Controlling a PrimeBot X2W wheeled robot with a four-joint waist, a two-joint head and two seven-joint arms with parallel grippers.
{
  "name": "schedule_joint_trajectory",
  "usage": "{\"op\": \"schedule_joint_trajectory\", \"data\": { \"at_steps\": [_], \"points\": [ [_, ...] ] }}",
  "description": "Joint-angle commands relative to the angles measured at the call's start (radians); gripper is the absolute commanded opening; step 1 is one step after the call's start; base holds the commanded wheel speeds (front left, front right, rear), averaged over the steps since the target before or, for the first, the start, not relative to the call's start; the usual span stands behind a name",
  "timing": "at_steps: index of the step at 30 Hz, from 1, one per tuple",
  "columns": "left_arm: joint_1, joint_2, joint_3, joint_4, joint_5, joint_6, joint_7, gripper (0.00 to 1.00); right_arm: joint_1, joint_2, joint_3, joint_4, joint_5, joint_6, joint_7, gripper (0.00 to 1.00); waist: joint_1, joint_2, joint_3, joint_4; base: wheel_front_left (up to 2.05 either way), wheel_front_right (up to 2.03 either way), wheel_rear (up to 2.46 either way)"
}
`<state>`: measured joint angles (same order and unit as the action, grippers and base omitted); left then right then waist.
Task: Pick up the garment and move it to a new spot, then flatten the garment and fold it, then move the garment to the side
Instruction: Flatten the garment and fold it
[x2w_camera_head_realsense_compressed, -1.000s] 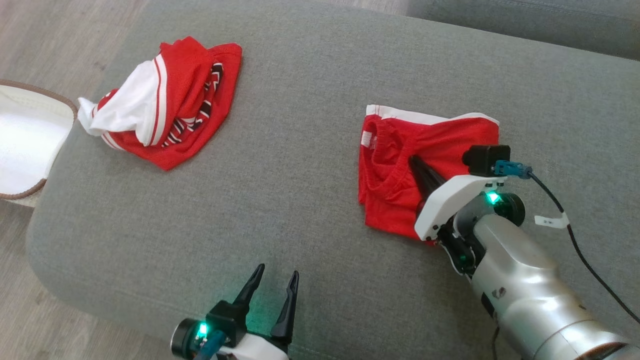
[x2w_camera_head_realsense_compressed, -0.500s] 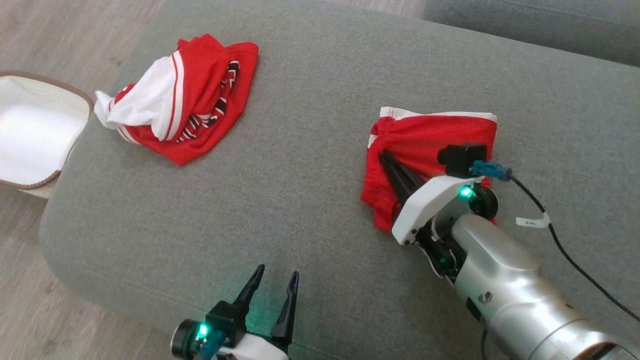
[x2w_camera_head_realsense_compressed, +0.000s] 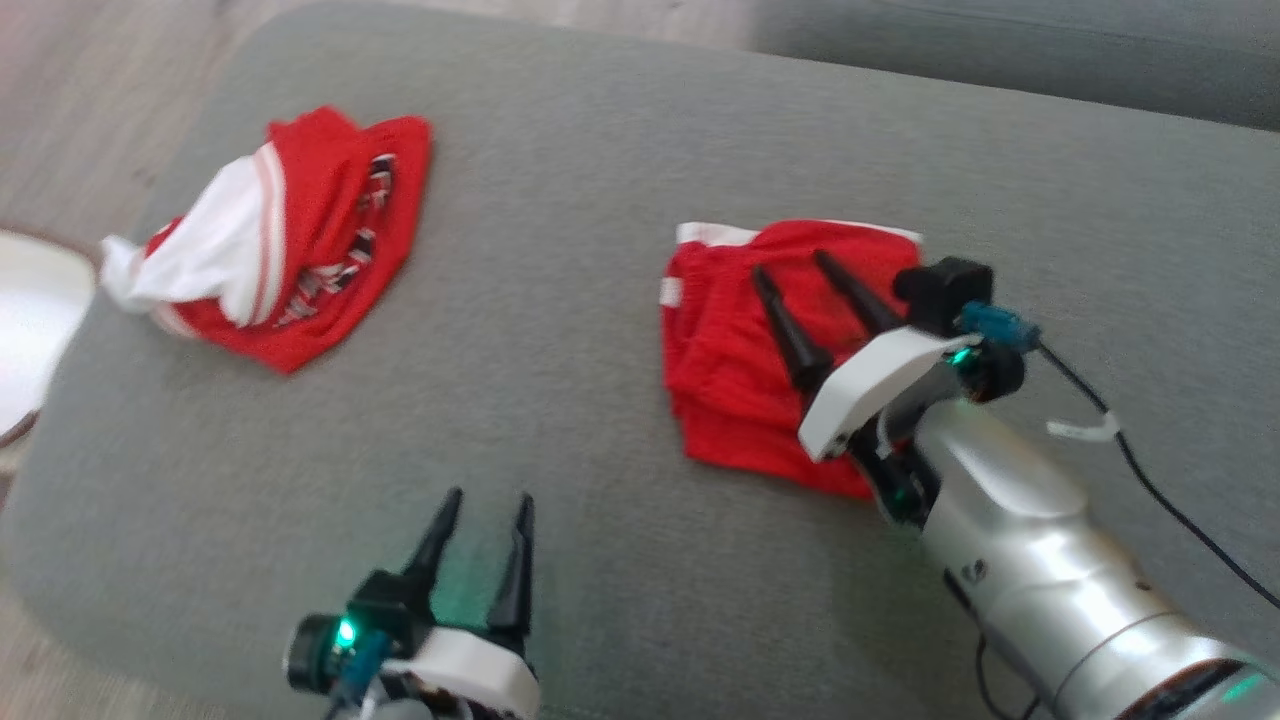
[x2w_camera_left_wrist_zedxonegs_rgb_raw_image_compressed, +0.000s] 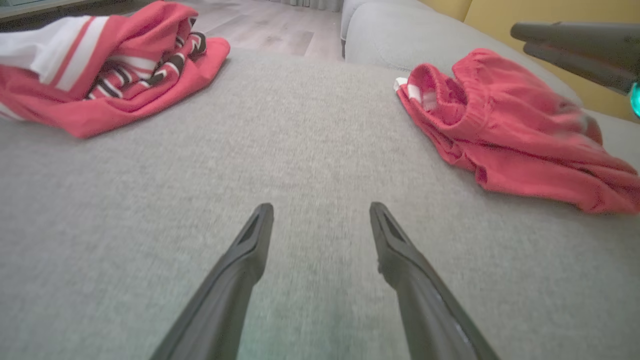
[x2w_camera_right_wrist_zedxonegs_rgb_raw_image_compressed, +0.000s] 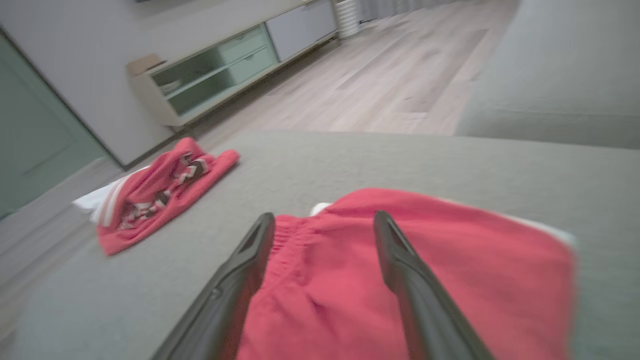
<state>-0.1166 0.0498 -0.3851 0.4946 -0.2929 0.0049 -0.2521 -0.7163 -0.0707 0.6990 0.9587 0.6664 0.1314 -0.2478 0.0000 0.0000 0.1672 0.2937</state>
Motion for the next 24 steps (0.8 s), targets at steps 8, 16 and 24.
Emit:
{"op": "schedule_joint_trajectory", "data": {
  "at_steps": [8, 16, 24],
  "points": [
    [-0.048, 0.001, 0.152, -0.058, 0.073, 0.004, -0.010, 1.00, 0.133, 0.015, -0.384, -0.215, -0.337, -0.001, -0.014, 1.00, 0.0000, 0.0000, -0.042, -0.165, 0.00, 0.00, 0.00],
    [-0.004, 0.006, 0.231, -0.100, 0.160, 0.010, -0.010, 1.00, 0.372, 0.020, -0.591, -0.388, -0.515, -0.001, -0.014, 1.00, 0.0000, 0.0000, -0.068, -0.257, 0.00, 0.00, 0.00],
    [0.055, 0.003, 0.253, -0.144, 0.205, 0.024, -0.010, 1.00, 0.471, 0.020, -0.590, -0.424, -0.487, -0.001, -0.014, 1.00, 0.0000, 0.0000, -0.079, -0.290, 0.00, 0.00, 0.00]
  ]
}}
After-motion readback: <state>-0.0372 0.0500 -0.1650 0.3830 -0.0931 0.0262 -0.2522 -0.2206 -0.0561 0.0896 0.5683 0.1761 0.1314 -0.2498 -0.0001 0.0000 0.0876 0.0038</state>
